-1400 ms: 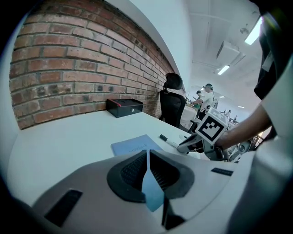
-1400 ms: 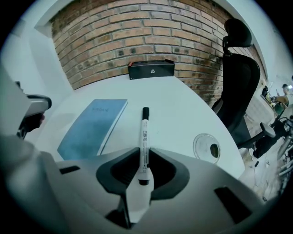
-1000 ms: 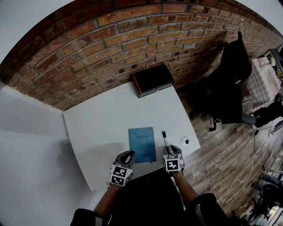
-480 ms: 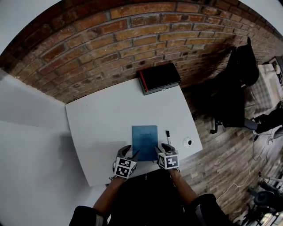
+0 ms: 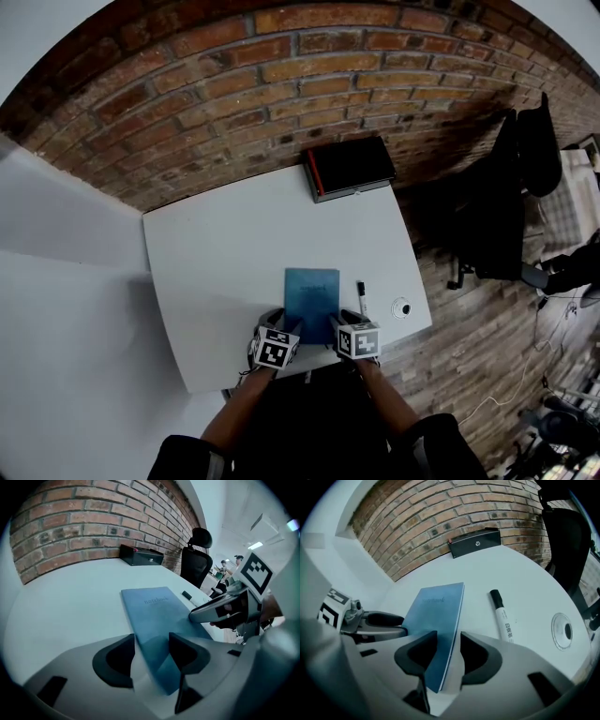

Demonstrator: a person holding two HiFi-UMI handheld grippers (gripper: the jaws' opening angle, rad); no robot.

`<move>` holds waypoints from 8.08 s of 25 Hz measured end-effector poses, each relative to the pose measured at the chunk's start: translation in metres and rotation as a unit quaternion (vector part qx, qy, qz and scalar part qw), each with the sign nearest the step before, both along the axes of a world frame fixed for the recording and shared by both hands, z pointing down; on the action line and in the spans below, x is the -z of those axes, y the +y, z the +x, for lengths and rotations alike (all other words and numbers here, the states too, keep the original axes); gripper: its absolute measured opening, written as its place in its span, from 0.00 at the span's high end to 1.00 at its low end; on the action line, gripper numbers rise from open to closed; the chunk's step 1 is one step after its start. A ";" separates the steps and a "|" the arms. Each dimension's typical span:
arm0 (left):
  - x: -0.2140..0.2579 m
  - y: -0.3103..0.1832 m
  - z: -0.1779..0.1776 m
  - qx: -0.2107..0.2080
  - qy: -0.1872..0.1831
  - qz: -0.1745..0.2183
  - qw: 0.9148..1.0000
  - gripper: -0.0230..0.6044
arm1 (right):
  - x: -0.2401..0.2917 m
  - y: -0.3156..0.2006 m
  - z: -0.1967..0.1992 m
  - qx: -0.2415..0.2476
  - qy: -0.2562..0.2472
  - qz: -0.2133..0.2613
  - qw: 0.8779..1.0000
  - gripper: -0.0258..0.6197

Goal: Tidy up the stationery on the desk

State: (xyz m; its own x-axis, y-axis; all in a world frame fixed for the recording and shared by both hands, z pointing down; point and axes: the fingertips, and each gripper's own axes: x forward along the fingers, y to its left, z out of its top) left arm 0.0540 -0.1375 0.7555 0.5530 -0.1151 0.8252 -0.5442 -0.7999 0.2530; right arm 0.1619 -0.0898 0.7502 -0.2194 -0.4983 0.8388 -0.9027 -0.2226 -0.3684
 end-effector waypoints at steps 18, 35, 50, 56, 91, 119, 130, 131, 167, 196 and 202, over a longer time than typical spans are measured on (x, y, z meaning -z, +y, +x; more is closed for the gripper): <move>0.006 -0.009 -0.016 0.072 0.008 -0.005 0.997 0.67 | -0.002 -0.009 -0.018 0.036 -0.009 0.000 0.999 0.79; 0.007 -0.028 -0.112 0.180 -0.005 0.006 0.984 0.67 | -0.005 -0.050 -0.106 0.140 -0.016 0.002 0.990 0.80; 0.007 -0.046 -0.180 0.226 -0.014 0.014 0.974 0.67 | -0.003 -0.075 -0.172 0.193 -0.021 0.001 0.981 0.81; 0.008 -0.058 -0.202 0.239 -0.018 0.017 0.971 0.67 | 0.001 -0.088 -0.195 0.205 -0.027 0.005 0.978 0.81; 0.063 -0.051 -0.145 0.117 0.049 0.117 0.985 0.69 | 0.042 -0.051 -0.064 0.056 0.075 0.115 0.989 0.82; 0.074 0.000 -0.074 0.023 0.082 0.082 0.993 0.94 | 0.008 0.034 0.062 0.065 0.197 0.009 0.978 0.81; 0.070 0.007 -0.065 0.020 0.083 0.081 0.993 0.94 | -0.005 0.039 0.072 0.042 0.181 -0.005 0.983 0.81; 0.070 0.007 -0.066 0.020 0.083 0.082 0.993 0.94 | -0.006 0.040 0.073 0.040 0.181 -0.006 0.983 0.82; 0.065 0.012 -0.155 0.143 0.078 0.098 0.982 0.94 | 0.037 -0.056 -0.054 0.101 0.107 0.070 0.987 0.83; 0.058 0.028 -0.217 0.211 0.067 0.094 0.971 0.94 | 0.027 -0.079 -0.135 0.115 0.066 0.057 0.990 0.83; 0.052 0.039 -0.227 0.226 0.057 0.088 0.968 0.94 | 0.017 -0.077 -0.152 0.120 0.060 0.043 0.990 0.83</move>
